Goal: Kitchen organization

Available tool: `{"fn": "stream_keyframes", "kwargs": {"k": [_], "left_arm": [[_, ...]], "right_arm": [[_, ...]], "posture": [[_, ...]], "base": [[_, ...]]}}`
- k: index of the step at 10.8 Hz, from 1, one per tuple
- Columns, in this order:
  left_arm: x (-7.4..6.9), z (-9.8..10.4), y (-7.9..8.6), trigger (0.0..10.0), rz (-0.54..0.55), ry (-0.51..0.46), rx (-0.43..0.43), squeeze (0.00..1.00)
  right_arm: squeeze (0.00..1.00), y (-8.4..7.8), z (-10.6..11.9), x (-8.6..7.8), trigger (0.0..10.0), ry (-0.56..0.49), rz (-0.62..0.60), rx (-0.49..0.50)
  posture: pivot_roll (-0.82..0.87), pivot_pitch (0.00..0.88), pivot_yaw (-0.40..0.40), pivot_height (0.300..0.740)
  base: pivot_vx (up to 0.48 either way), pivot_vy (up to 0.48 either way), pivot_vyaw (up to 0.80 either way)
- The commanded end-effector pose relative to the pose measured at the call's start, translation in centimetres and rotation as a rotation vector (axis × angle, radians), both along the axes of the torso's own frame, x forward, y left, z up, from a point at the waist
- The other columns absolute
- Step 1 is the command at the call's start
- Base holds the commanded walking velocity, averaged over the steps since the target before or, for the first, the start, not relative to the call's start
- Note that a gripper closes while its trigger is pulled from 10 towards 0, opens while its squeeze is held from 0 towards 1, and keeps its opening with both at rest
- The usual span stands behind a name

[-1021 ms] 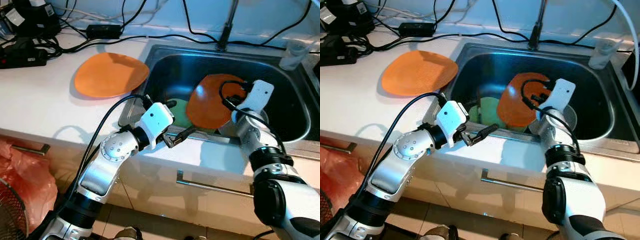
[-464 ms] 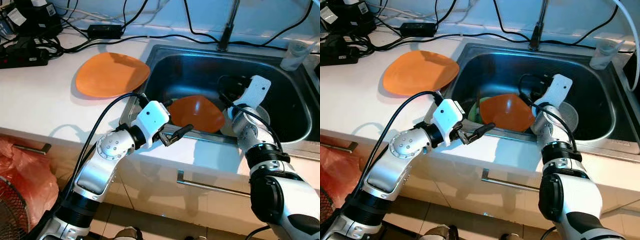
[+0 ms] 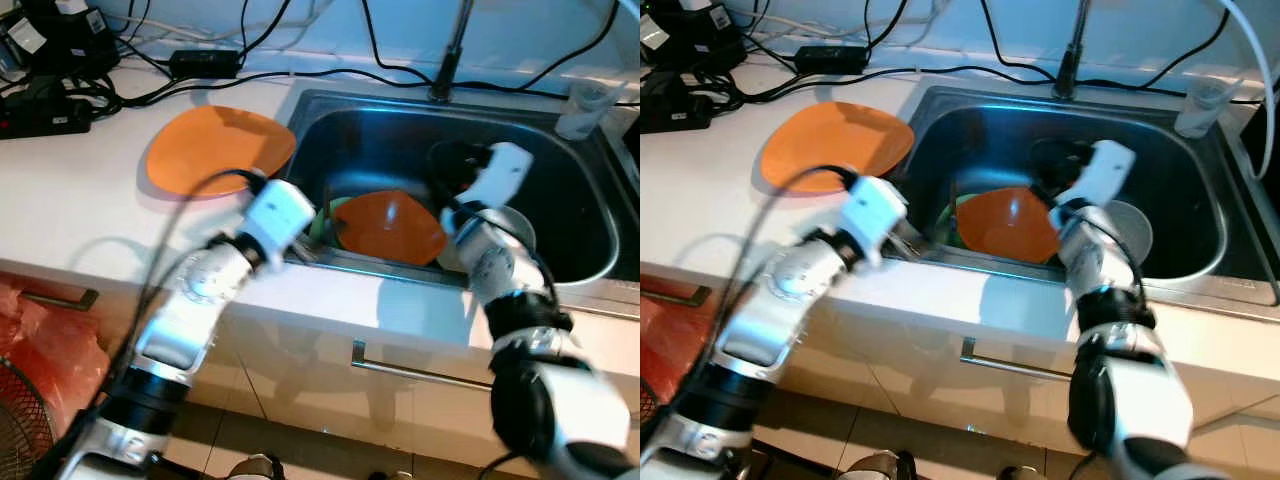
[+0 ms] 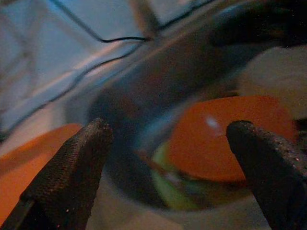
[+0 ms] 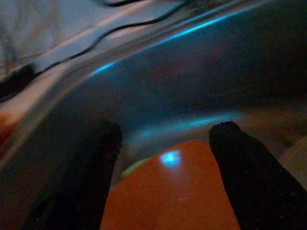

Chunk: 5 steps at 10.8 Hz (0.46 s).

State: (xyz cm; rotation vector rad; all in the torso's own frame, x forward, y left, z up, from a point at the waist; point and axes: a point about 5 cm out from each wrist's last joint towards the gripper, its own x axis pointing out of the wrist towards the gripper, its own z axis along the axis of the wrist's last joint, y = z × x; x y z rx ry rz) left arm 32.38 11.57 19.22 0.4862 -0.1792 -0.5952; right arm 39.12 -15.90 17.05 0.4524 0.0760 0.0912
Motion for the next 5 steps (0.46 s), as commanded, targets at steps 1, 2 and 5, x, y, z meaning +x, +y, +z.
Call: {"fn": "stream_keyframes", "kwargs": {"k": [1,2,5], "left_arm": [[0.4,0.7,1.0,10.0,0.046,-0.039,0.008,1.0],[1.2,0.5,2.5,10.0,0.113,-0.003,0.067,1.0],[3.5,0.0,5.7,10.0,0.219,0.012,0.223,0.0]], "right_arm": [[1.0,0.8,0.1,-0.3,10.0,-0.008,0.058,0.003],[1.0,1.6,0.3,-1.0,10.0,-0.034,0.118,0.015],[0.0,2.5,1.0,-2.4,10.0,-0.067,0.187,0.027]], "posture": [[0.14,0.096,0.003,0.74],[0.13,0.098,-0.002,0.74],[0.12,0.099,-0.002,0.74]], "base": [[0.0,0.0,0.0],[0.0,0.0,0.0],[0.0,0.0,0.0]]}}
